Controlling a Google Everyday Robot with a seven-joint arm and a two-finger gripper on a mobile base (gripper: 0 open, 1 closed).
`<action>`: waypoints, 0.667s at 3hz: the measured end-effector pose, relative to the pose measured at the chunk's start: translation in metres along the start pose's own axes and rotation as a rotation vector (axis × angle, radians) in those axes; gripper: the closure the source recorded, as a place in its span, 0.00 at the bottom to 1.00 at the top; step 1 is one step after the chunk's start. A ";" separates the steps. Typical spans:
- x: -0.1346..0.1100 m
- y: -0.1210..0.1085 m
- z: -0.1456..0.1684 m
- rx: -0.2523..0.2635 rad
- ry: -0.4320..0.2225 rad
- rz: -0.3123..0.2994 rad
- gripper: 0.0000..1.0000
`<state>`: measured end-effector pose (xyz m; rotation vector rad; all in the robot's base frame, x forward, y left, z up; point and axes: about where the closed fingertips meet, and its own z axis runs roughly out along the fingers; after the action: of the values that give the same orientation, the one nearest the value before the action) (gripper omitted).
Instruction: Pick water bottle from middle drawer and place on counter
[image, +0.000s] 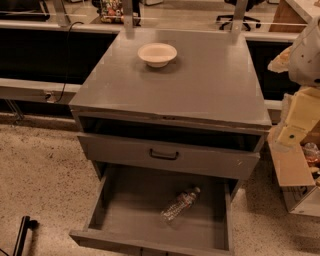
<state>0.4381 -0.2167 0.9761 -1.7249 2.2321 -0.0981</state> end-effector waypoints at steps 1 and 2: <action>0.000 0.000 0.000 0.000 0.000 0.000 0.00; -0.012 0.010 0.025 -0.003 -0.033 -0.050 0.00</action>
Offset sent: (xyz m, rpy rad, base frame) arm -0.0010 0.0821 -0.1181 0.0846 -0.0444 0.2679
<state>0.4383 -0.1992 0.9524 -1.7706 2.1675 -0.0767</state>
